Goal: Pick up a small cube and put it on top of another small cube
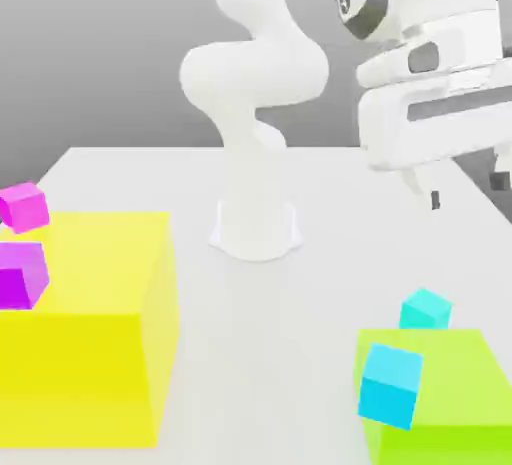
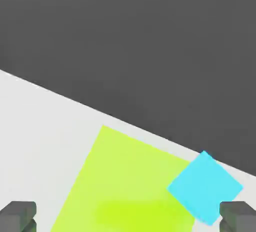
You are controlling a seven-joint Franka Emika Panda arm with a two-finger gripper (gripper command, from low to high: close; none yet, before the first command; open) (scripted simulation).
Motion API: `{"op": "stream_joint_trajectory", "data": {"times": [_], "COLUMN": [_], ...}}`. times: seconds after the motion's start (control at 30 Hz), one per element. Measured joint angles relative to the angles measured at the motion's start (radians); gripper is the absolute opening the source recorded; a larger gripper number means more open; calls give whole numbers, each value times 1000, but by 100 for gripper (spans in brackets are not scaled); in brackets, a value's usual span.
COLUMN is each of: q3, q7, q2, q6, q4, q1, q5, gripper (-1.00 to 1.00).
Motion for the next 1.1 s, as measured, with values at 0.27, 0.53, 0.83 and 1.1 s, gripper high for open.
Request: {"op": "stream_joint_trajectory", "data": {"times": [0.27, 0.53, 0.83, 1.1], "q3": [128, -93, -58, -35], "q7": [105, 311, 279, 10], "q2": [245, 525, 474, 260], "q6": [168, 386, 346, 130], "q4": [-161, -131, -142, -130], "q1": [106, 277, 252, 201], "q5": [-139, -419, -378, -169], "gripper": [0, -100, -100, -100]}}
